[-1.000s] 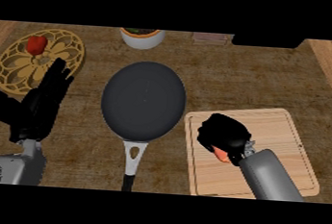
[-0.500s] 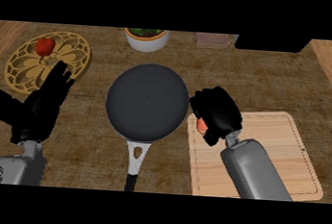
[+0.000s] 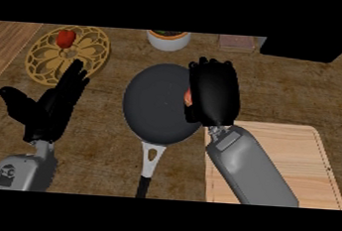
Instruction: Pick the squash from the cutting board and place it in the pan
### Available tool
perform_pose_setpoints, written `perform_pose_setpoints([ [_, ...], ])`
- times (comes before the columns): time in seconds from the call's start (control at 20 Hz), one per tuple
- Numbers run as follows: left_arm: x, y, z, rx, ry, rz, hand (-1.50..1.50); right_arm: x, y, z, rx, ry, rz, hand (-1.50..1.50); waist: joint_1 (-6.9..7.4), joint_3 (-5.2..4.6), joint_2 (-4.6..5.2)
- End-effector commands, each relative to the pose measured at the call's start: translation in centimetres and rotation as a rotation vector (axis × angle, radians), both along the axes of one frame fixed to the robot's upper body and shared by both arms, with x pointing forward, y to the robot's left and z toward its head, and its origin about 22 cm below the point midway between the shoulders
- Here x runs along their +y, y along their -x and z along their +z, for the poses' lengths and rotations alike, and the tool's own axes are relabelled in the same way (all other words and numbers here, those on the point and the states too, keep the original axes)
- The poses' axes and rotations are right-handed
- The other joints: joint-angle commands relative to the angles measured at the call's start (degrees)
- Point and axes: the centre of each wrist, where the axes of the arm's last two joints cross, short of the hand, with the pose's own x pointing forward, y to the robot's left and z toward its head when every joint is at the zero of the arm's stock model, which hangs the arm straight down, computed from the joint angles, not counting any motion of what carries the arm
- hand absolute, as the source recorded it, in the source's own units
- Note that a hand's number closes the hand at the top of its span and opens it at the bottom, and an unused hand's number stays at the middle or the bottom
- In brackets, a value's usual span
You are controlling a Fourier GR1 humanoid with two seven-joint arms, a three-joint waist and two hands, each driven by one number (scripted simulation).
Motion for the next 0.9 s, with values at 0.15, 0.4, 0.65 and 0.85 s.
perform_pose_setpoints([
  [0.15,-1.1,-0.8,0.4,-0.021,-0.014,-0.054,0.0,4.2,1.2,3.3,-0.116,-0.137,-0.281,1.5,2.55,0.06,1.35],
  [0.4,-1.3,-1.4,0.5,-0.028,0.008,-0.046,0.0,7.3,1.0,4.9,-0.148,-0.196,-0.394,1.5,2.16,0.08,1.79],
  [0.65,-1.0,-1.6,0.4,-0.023,0.004,-0.01,0.0,8.5,0.2,6.3,-0.158,-0.277,-0.402,1.5,-0.11,0.19,1.66],
  [0.85,-0.4,-0.7,-0.1,-0.031,-0.007,0.003,0.0,8.2,-1.0,2.9,-0.121,-0.31,-0.406,1.5,-0.85,0.27,1.74],
])
